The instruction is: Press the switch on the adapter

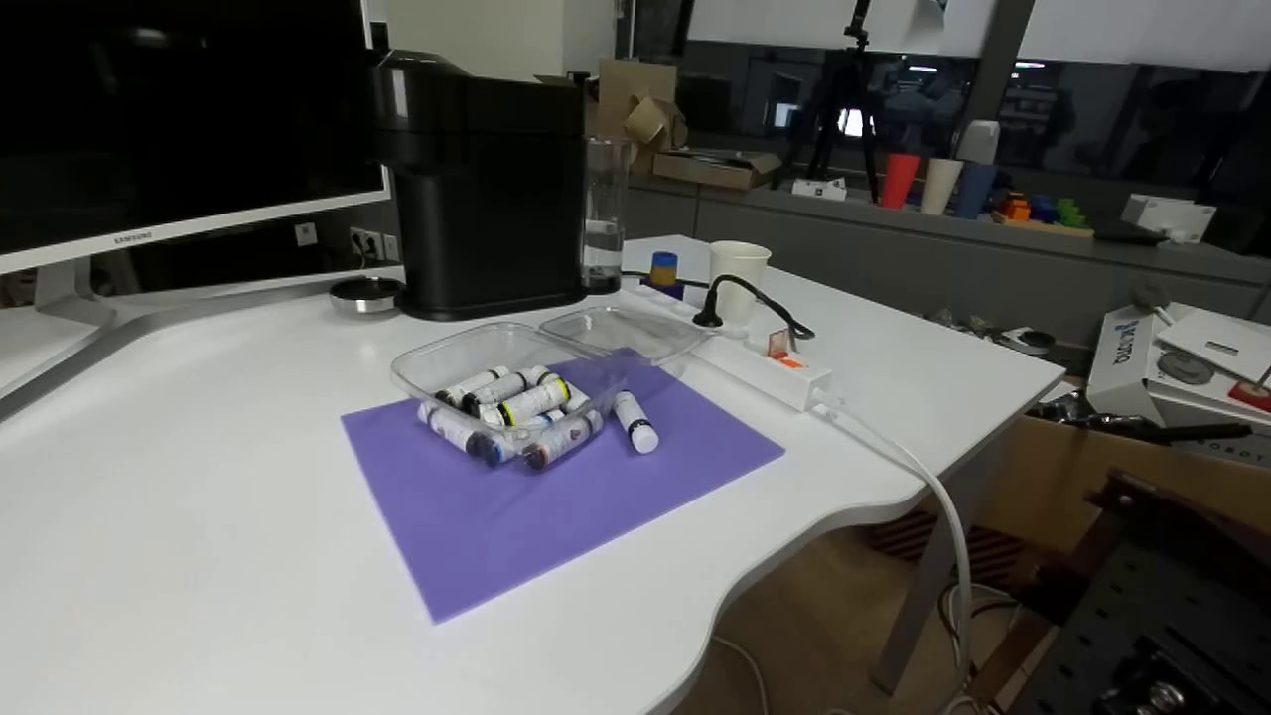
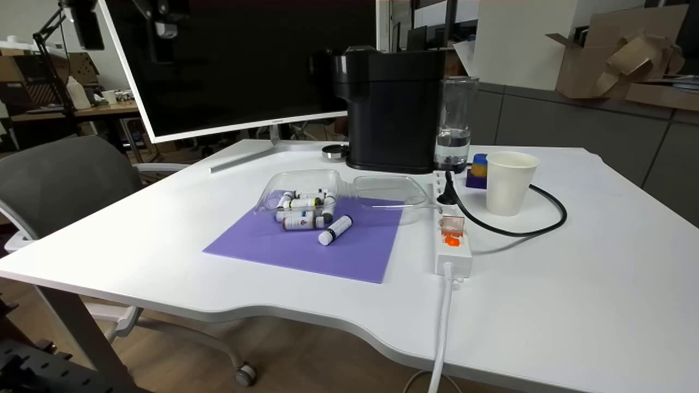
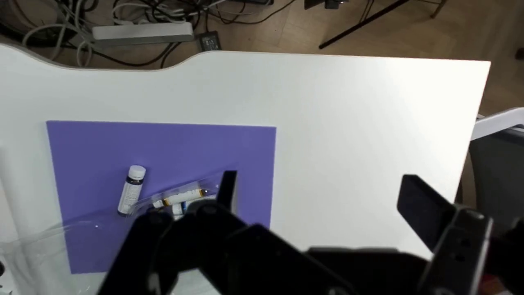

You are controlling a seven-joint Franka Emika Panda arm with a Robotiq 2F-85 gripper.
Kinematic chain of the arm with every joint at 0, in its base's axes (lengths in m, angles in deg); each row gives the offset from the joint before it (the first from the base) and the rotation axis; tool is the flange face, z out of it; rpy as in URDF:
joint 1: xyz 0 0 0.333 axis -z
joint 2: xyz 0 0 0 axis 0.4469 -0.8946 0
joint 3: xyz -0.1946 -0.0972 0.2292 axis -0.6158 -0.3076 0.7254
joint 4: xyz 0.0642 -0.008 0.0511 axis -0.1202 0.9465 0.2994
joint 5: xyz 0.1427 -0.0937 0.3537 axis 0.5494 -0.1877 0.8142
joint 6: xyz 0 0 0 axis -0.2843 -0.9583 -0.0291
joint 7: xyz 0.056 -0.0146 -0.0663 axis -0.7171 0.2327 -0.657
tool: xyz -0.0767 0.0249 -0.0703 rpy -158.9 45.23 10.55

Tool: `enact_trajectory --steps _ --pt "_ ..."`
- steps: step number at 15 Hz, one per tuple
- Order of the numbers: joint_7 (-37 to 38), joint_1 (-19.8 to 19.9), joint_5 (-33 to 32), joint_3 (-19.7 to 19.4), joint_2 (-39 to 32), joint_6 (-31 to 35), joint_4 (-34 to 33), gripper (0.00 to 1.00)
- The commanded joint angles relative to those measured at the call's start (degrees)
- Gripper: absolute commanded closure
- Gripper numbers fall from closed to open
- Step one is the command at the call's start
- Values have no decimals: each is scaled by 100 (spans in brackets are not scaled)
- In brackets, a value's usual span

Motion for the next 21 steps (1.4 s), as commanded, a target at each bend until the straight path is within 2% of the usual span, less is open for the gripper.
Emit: enact_trajectory --steps 1,8,11,13,14,18,21 --pt "-157 461 -660 -139 -379 12 -319 0" --pt "-454 1579 -1845 -851 -1471 755 -1093 0" --pt "-595 1904 -1930 -1266 -2169 1136 -1590 0" --pt "-595 1986 -1637 -1466 -2565 1180 -1918 0" --pt "-655 1941 -1780 -1363 -2065 1232 -1420 0" --pt "-661 2010 -1688 -1466 -2554 1245 -1795 0" --pt "-451 2066 -2045 -1429 -2875 1334 -2056 0"
